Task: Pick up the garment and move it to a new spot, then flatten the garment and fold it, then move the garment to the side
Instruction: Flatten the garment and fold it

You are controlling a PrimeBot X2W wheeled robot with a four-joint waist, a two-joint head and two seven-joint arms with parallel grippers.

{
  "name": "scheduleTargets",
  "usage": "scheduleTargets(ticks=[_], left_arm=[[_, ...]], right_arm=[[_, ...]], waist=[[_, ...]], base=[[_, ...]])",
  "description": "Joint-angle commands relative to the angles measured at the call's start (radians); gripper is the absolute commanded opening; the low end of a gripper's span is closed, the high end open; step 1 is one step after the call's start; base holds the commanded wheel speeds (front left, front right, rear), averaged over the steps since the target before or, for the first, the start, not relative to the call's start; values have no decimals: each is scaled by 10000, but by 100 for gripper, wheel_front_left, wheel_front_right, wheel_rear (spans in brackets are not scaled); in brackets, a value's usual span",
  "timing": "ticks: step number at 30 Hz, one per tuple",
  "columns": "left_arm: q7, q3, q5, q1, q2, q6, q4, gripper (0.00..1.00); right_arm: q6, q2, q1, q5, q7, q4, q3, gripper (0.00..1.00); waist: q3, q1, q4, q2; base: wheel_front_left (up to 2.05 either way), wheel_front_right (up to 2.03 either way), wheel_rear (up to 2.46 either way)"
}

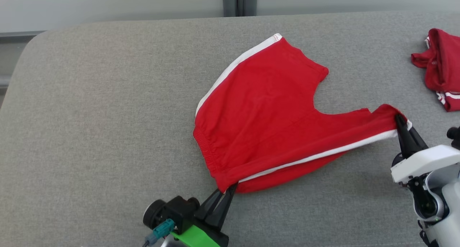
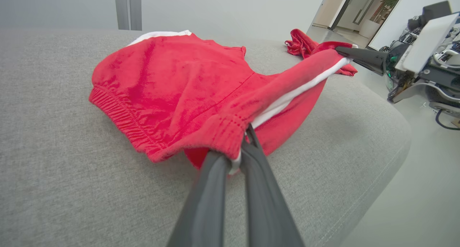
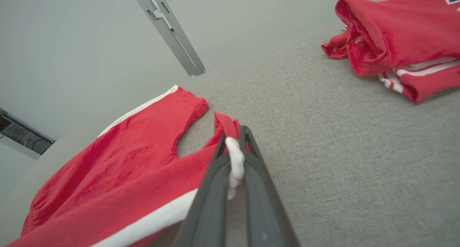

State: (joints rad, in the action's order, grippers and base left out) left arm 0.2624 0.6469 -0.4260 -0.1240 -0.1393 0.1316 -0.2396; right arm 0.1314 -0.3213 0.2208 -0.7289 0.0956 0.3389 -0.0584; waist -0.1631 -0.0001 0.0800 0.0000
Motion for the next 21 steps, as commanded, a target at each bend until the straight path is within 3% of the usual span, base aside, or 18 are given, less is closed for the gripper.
scheduleTargets(ticks=[1, 11, 21], left_arm=[[24, -79, -76, -322, 30, -26, 77, 0], [24, -203, -701, -1981, 492, -25, -30, 0], [14, -670, -1058, -3557, 839, -25, -808, 0]], right_arm=[[-19, -101, 377, 181, -123, -32, 73, 0], [-19, -293, 3453, 1036, -1121, 969, -113, 0], [-19, -87, 6744, 1724, -1305, 3783, -710, 0]], waist=[[-181, 1, 324, 0], [-1164, 1, 1144, 0], [-2232, 1, 1771, 0]], base=[[0, 0, 0], [0, 0, 0], [0, 0, 0]])
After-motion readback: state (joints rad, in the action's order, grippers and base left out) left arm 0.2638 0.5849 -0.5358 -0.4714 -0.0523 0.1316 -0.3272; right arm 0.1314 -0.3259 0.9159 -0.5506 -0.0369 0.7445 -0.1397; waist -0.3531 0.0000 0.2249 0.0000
